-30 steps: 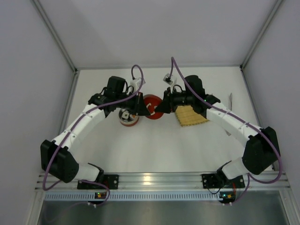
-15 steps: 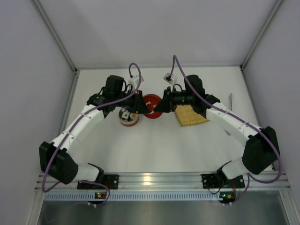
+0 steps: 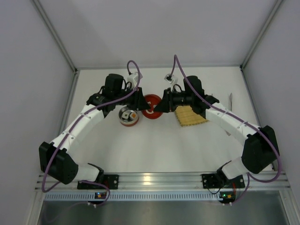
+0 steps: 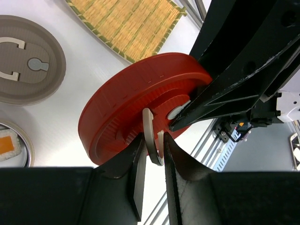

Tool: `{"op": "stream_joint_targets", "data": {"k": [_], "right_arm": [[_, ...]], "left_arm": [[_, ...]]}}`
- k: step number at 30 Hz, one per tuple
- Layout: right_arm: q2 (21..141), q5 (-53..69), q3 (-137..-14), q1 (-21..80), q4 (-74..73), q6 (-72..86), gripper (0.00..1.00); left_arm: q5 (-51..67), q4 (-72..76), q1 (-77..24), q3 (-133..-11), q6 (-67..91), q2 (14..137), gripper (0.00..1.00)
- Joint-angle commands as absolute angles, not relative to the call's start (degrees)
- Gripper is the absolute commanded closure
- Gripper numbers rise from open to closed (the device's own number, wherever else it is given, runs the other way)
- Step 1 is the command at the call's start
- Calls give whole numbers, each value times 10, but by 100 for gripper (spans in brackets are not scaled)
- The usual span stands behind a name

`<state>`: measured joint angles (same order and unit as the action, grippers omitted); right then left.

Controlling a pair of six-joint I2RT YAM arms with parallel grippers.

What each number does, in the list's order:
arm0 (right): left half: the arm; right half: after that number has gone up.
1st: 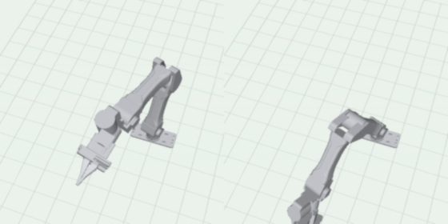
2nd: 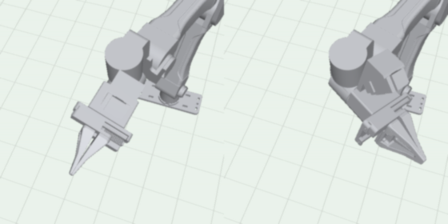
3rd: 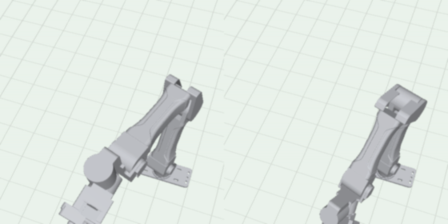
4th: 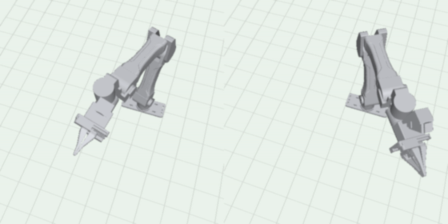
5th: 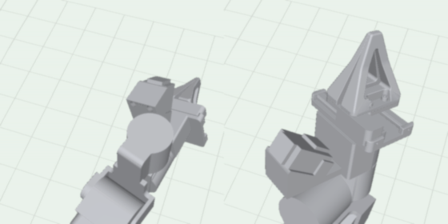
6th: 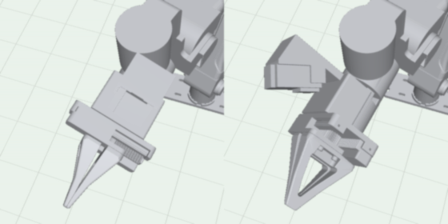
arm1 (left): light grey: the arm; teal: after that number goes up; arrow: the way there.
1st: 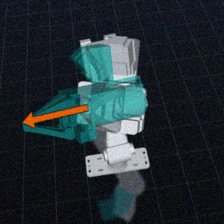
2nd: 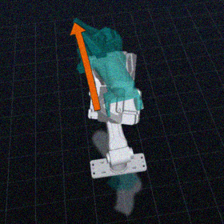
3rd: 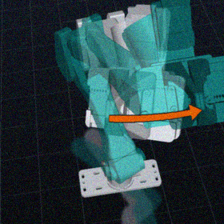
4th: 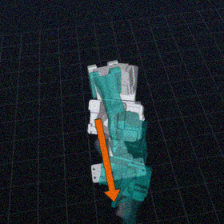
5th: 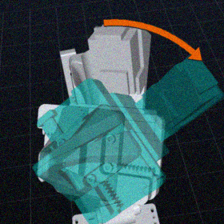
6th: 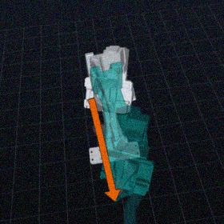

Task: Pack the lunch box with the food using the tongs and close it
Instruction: Pick up the box lid from the center of the board, then screw the box lid onto the packing box.

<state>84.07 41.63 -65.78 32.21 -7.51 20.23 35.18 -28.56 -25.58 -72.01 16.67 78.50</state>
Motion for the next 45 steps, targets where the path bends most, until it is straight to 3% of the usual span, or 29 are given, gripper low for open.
{"op": "stream_joint_targets", "data": {"k": [1, 9, 17, 45], "right_arm": [[836, 413, -658, 329, -25, 227, 100], [827, 407, -658, 330, -22, 240, 100], [827, 384, -659, 330, -17, 271, 100], [848, 288, -693, 368, -76, 312, 100]], "left_arm": [[347, -244, -256, -734, 177, 770, 75], [344, -238, -257, -729, 183, 773, 81], [327, -237, -257, -706, 192, 766, 77], [286, -231, -257, -704, 203, 776, 86]]}}
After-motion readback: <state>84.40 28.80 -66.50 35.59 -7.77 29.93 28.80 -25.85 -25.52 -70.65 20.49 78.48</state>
